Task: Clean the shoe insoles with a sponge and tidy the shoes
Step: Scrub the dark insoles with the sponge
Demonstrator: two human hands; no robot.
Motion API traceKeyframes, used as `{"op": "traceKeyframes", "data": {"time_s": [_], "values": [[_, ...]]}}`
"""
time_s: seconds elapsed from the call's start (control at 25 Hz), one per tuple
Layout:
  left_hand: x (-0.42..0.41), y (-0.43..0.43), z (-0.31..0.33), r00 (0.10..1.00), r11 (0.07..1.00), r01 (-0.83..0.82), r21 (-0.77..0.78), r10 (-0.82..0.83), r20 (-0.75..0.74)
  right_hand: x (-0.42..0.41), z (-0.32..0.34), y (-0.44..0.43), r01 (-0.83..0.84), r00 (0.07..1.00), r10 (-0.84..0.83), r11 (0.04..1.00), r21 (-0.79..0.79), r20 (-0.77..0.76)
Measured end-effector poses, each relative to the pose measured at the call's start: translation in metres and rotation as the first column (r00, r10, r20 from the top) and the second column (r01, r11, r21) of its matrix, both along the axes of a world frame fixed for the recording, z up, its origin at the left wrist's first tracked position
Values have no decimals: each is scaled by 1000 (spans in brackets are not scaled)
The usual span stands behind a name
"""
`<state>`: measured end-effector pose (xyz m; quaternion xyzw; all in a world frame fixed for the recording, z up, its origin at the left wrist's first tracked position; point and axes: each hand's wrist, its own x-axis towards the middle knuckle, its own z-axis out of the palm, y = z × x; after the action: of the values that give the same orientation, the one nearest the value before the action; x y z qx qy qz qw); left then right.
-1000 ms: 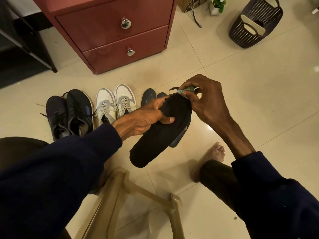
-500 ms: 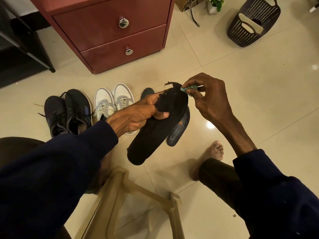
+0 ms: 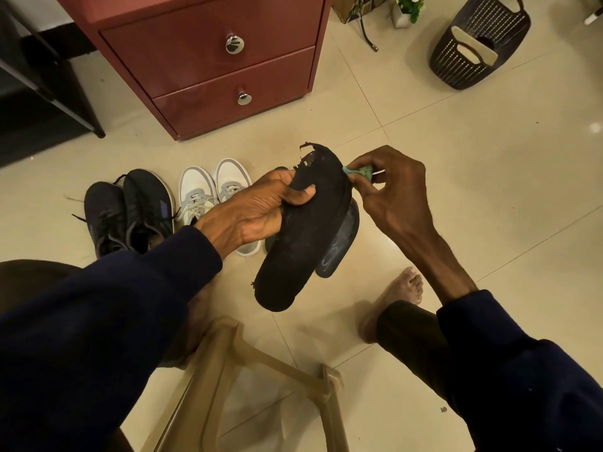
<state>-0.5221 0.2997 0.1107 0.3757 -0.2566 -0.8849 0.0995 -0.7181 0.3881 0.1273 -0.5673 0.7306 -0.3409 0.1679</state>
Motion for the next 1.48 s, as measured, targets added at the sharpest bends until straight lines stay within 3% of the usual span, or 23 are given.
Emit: {"op": "traceKeyframes", "data": {"time_s": [0.16, 0.24, 0.4, 0.56, 0.8, 1.0, 1.16, 1.24, 1.32, 1.48], "values": [[3, -7, -3, 997, 998, -62, -31, 63, 48, 17, 3, 0, -204, 979, 203, 978, 39, 32], [3, -6, -4, 998, 999, 12, -37, -10, 65, 18, 5, -2, -258, 966, 258, 966, 30, -16], [5, 2, -1, 978, 980, 201, -8, -200, 66, 6, 7, -12, -85, 996, 85, 996, 26, 25], [7, -1, -4, 972, 973, 232, -7, -231, 43, 5, 4, -13, -57, 996, 49, 993, 101, 81], [4, -10, -3, 997, 999, -5, -34, 7, 79, 11, 4, -1, -87, 990, 77, 993, 82, 121], [2, -15, -7, 982, 990, -144, 9, 142, 128, 40, -6, 11, -300, 947, 304, 953, 50, -108], [-1, -15, -6, 961, 966, -241, 92, 225, 158, 49, -4, 13, -454, 879, 472, 871, 185, -65], [-2, -12, 0, 974, 953, -225, 203, 213, 79, 46, -4, 14, -399, 901, 418, 904, 156, -115], [-1, -8, 2, 992, 955, -103, 279, 119, -40, 39, -8, 11, -283, 946, 291, 956, 74, -144], [2, -4, -2, 977, 957, 94, 273, -36, -210, 32, -16, 7, -52, 993, 57, 998, 44, -107]]}}
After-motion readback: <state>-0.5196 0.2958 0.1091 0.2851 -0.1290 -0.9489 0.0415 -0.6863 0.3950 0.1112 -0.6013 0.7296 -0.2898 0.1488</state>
